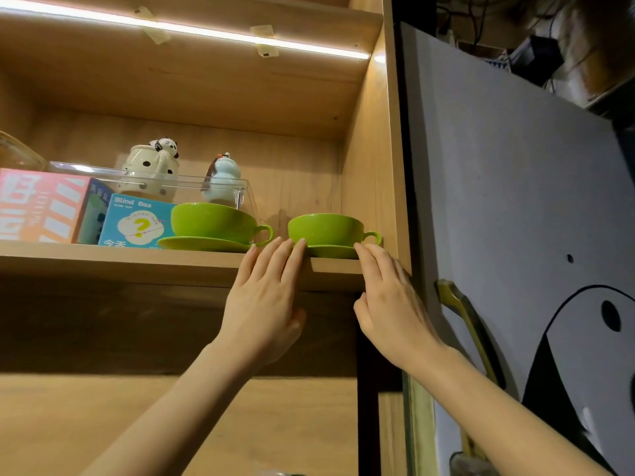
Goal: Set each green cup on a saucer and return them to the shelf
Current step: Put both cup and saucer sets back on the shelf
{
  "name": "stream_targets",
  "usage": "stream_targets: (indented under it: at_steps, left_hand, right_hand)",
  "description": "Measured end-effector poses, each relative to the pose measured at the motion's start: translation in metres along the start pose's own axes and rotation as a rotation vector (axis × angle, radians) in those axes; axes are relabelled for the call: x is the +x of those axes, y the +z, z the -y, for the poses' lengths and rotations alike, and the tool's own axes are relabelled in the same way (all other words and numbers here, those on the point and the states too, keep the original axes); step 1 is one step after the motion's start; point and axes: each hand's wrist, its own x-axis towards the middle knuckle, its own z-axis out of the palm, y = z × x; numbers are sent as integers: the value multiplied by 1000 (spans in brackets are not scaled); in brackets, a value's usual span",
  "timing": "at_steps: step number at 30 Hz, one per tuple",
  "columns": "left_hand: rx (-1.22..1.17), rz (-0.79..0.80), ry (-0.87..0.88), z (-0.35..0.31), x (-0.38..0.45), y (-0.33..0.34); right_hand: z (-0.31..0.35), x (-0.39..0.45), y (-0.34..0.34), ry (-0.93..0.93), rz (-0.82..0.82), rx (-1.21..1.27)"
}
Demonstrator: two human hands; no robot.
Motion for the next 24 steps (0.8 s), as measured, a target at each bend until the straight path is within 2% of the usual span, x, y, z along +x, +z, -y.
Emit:
stream_targets:
  at_steps: [3,11,17,21,24]
  left_hand:
    - [33,-18,2,1,1,4]
    - [-153,-66,-14,2,2,2]
    - [-156,-54,13,6,1,6]
    - [-102,-49,36,8,-1,9]
    - [-5,-30,56,11,-7,10]
  right_hand:
    - [2,0,3,28,-2,33]
    - [8,0,14,86,-94,129]
    - [7,0,16,86,-128,150]
    - [6,-3,21,89,-162,99]
    - [4,-8,24,93,-154,-63]
